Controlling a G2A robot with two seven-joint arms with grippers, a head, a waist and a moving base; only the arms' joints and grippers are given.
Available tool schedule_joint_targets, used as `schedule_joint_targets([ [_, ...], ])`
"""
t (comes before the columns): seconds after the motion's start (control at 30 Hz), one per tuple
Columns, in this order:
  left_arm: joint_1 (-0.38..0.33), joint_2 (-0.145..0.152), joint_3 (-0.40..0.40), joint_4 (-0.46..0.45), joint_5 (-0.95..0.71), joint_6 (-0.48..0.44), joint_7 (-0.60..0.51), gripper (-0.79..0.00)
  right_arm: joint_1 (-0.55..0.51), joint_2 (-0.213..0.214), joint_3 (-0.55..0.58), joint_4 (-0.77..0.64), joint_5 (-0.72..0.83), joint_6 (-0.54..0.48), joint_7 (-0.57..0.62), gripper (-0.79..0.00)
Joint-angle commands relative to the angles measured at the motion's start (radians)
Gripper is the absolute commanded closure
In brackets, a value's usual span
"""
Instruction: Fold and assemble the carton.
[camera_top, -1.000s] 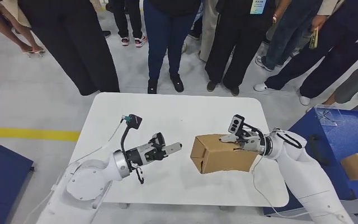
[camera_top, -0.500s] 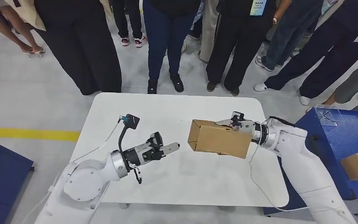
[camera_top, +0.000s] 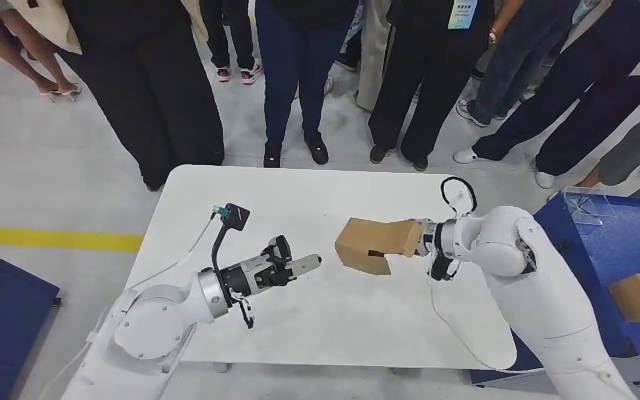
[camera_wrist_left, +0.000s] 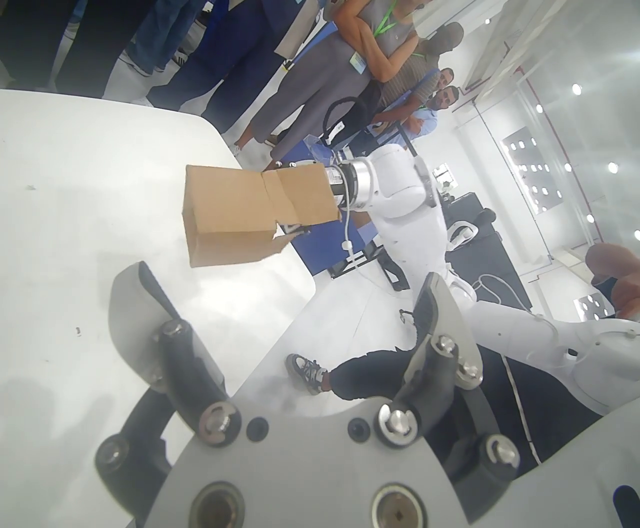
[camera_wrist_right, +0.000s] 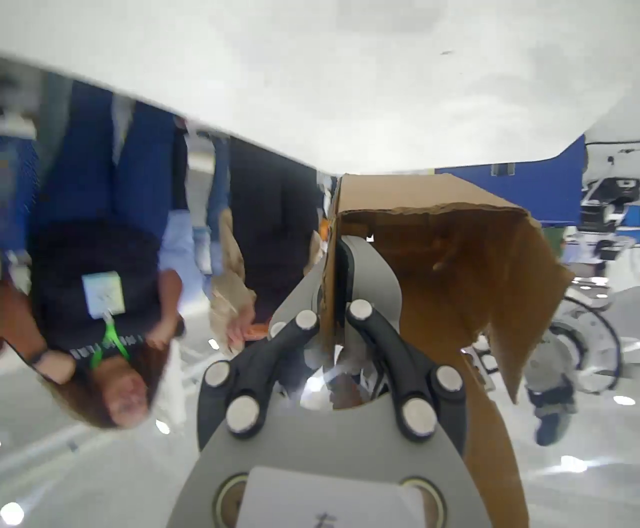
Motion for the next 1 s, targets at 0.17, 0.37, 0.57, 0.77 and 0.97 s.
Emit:
schedule_joint_targets([
  [0.17, 0.0, 0.0, 0.0, 0.0, 0.0, 0.0, 0.0, -0.785, 0.064, -0.011, -0.07, 0.054, 0.128, -0.329, -0.345, 0.0],
  [0.37, 0.0, 0.0, 0.0, 0.0, 0.0, 0.0, 0.0, -0.785, 0.119, -0.053, -0.207, 0.226, 0.062, -0.458, -0.225, 0.0],
  [0.57, 0.0, 0.0, 0.0, 0.0, 0.0, 0.0, 0.0, -0.785, 0.181, -0.102, -0.31, 0.357, 0.084, -0.474, -0.152, -0.185],
  [0.77, 0.0, 0.0, 0.0, 0.0, 0.0, 0.0, 0.0, -0.785, 0.207, -0.126, -0.33, 0.392, 0.147, -0.463, -0.157, -0.379],
  [0.97, 0.0, 0.0, 0.0, 0.0, 0.0, 0.0, 0.0, -0.785, 0.207, -0.12, -0.281, 0.371, 0.189, -0.384, -0.165, -0.499],
])
